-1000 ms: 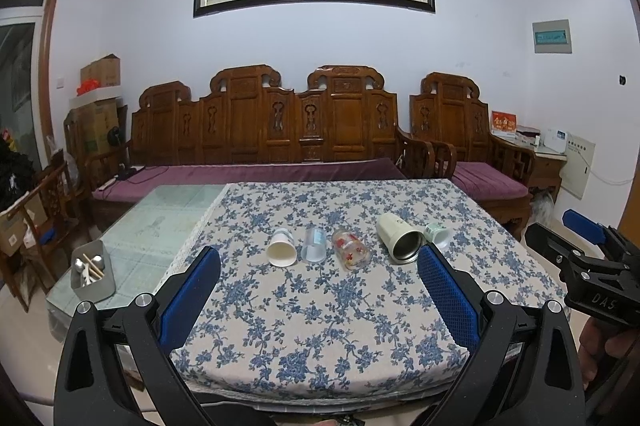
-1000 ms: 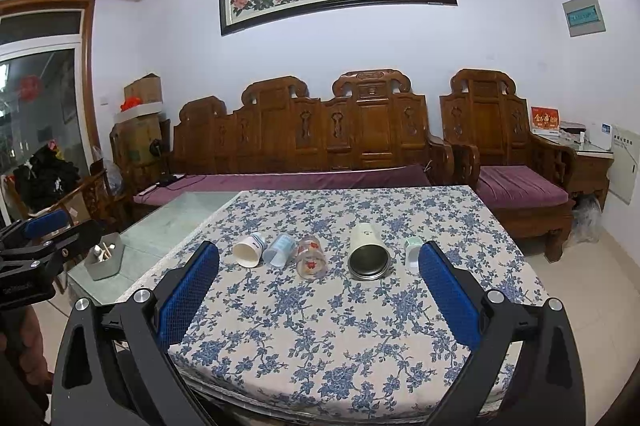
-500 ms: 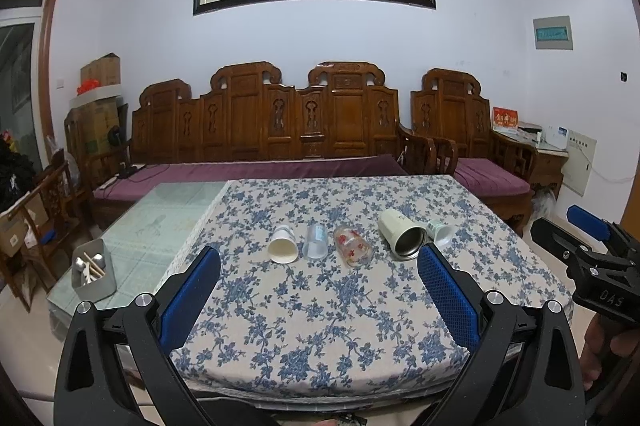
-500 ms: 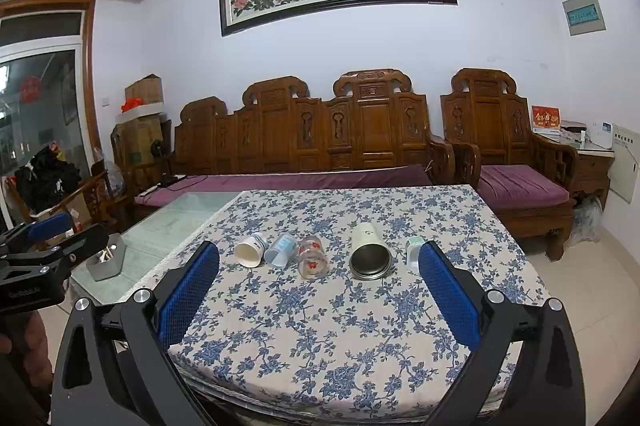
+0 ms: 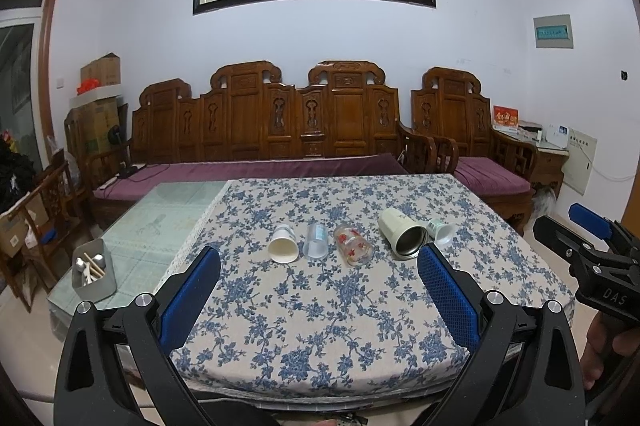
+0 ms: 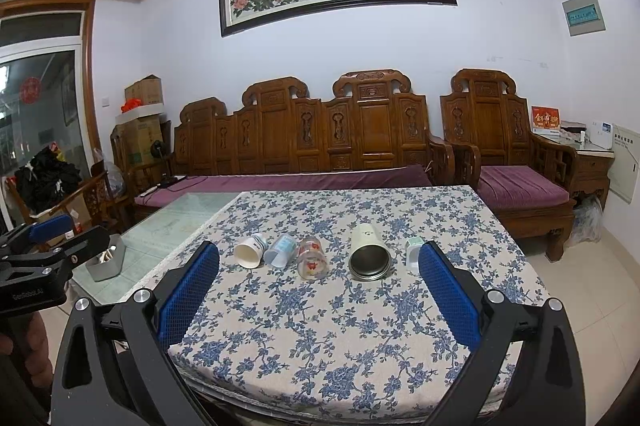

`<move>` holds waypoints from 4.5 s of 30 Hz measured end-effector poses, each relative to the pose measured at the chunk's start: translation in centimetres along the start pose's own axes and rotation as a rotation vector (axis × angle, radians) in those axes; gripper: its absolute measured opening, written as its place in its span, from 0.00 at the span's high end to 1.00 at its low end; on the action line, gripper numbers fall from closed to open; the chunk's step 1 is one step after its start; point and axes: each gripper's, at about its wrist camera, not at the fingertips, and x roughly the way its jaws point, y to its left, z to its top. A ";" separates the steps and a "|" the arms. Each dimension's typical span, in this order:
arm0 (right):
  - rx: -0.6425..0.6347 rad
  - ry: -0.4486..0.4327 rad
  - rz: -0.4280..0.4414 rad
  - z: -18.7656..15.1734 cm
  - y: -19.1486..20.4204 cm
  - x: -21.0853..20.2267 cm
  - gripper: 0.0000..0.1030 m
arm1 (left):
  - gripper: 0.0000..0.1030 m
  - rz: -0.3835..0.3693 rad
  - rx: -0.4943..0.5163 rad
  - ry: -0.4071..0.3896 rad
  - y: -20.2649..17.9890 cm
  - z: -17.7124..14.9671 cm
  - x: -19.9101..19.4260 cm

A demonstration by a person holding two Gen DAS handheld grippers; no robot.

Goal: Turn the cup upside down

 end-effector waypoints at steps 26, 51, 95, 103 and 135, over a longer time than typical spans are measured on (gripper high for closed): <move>0.029 0.174 0.001 1.5 -6.4 12.1 0.06 | 0.08 -0.049 0.047 0.164 -0.5 1.5 11.5; 0.041 0.619 -0.075 -1.0 -19.4 36.6 0.32 | 0.08 -0.200 0.096 0.356 -4.1 -1.1 30.1; 0.017 0.839 0.109 -4.8 -9.7 34.1 0.52 | 0.08 -0.153 0.049 0.389 0.1 -3.4 25.1; -0.035 0.897 0.193 -9.1 -1.9 35.0 0.52 | 0.08 -0.088 0.021 0.394 3.4 -3.9 23.1; -0.052 0.638 0.133 -7.3 -6.0 26.7 0.34 | 0.28 -0.177 0.050 0.662 -1.5 -3.3 29.7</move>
